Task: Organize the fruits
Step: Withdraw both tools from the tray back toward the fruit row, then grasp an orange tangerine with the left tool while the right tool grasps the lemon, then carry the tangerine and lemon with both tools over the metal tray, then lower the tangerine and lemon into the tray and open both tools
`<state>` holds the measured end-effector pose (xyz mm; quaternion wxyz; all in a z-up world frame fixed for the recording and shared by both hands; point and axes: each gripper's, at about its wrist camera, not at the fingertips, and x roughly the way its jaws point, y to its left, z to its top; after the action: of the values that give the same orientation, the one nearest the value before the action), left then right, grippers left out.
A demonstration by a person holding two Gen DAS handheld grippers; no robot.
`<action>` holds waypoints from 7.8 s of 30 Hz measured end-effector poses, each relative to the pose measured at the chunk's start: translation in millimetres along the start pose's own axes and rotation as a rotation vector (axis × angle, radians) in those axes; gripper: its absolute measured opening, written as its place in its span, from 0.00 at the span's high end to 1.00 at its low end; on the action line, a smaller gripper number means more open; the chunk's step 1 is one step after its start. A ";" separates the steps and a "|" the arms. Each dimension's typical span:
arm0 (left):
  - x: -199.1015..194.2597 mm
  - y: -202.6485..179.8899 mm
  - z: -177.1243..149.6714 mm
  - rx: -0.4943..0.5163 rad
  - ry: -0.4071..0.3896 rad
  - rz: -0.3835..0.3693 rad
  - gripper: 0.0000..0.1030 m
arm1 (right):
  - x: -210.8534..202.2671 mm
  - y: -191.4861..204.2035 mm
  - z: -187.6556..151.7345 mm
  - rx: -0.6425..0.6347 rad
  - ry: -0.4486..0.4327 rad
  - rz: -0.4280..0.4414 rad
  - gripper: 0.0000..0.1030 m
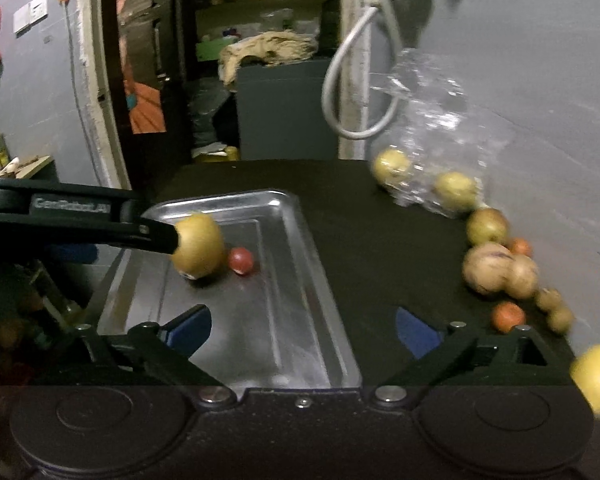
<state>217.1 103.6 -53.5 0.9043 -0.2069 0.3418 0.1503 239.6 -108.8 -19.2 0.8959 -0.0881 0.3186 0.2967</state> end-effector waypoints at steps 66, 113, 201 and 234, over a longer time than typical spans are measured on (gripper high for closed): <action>75.4 -179.3 -26.3 0.326 0.152 -0.244 0.01 | -28.3 -141.0 -76.1 0.319 0.115 -0.382 0.01; 160.9 -250.0 -15.3 0.430 0.237 -0.325 0.70 | 10.6 -180.9 -63.8 0.510 0.013 -0.448 0.43; 19.3 36.6 -25.6 -0.100 0.107 -0.033 0.71 | 20.0 74.8 -32.8 0.087 0.099 0.005 0.44; 19.3 35.2 -32.0 -0.093 0.172 -0.019 0.62 | 6.8 77.2 -43.8 0.065 0.081 0.043 0.30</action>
<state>198.7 121.4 -98.0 0.8623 -0.2642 0.4090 0.1392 175.7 -58.4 -55.2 0.8780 -0.0643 0.3660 0.3017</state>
